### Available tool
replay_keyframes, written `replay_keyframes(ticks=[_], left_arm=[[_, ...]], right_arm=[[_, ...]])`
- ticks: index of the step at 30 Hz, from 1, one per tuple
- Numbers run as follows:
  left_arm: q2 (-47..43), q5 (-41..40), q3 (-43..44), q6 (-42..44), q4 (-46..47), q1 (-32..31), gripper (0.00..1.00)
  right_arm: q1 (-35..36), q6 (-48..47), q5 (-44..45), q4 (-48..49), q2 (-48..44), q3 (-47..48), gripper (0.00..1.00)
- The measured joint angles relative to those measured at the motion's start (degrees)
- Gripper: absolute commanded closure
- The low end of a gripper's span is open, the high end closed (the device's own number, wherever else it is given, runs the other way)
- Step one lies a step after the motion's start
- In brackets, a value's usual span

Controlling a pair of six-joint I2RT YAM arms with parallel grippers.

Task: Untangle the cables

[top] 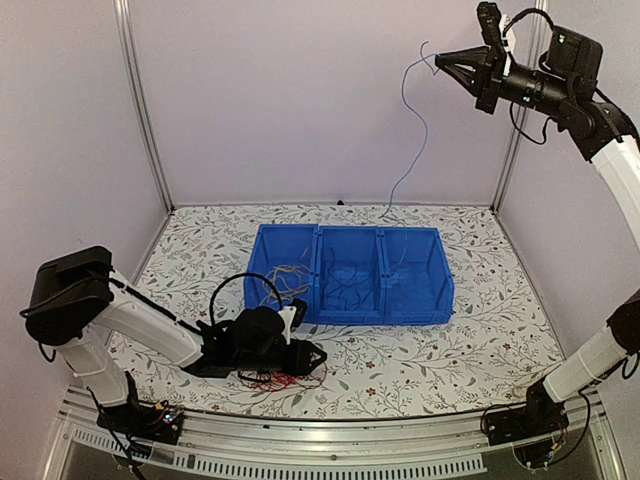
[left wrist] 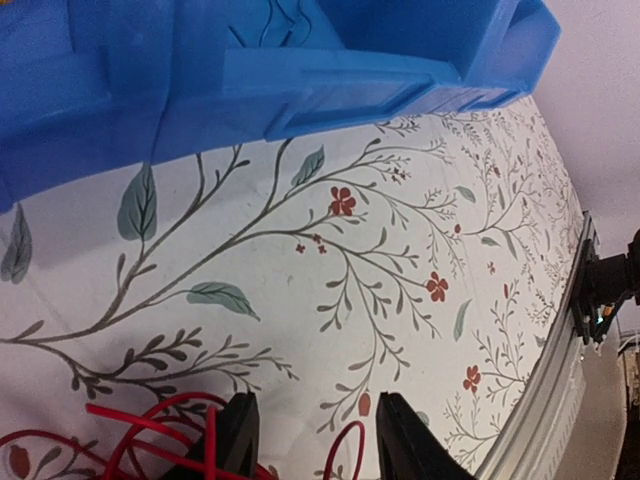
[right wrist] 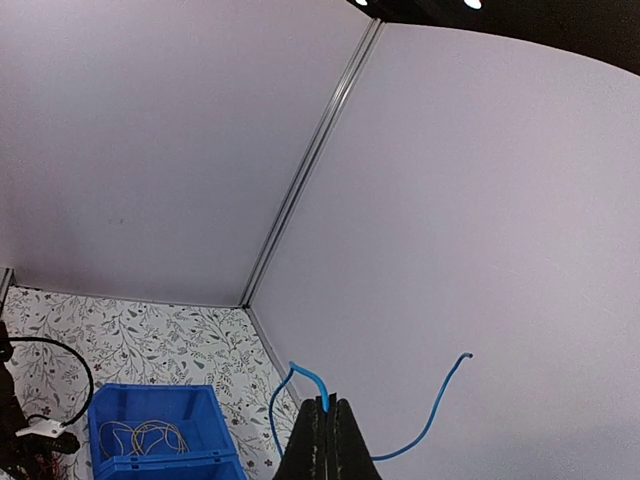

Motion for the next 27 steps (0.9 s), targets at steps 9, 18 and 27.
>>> replay_keyframes(ticks=[9, 18, 27], left_arm=[[-1.7, -1.1, -0.7, 1.0, 0.0, -0.3, 0.59], [-1.7, -1.3, -1.4, 1.1, 0.0, -0.3, 0.59], [-1.8, -1.4, -2.1, 1.2, 0.0, -0.3, 0.59]], right_arm=[[4.1, 0.9, -0.5, 0.0, 4.4, 0.8, 1.00], [5.9, 1.5, -0.5, 2.4, 4.7, -3.6, 1.00], [7.1, 1.7, -0.4, 4.7, 6.3, -14.5, 1.00]])
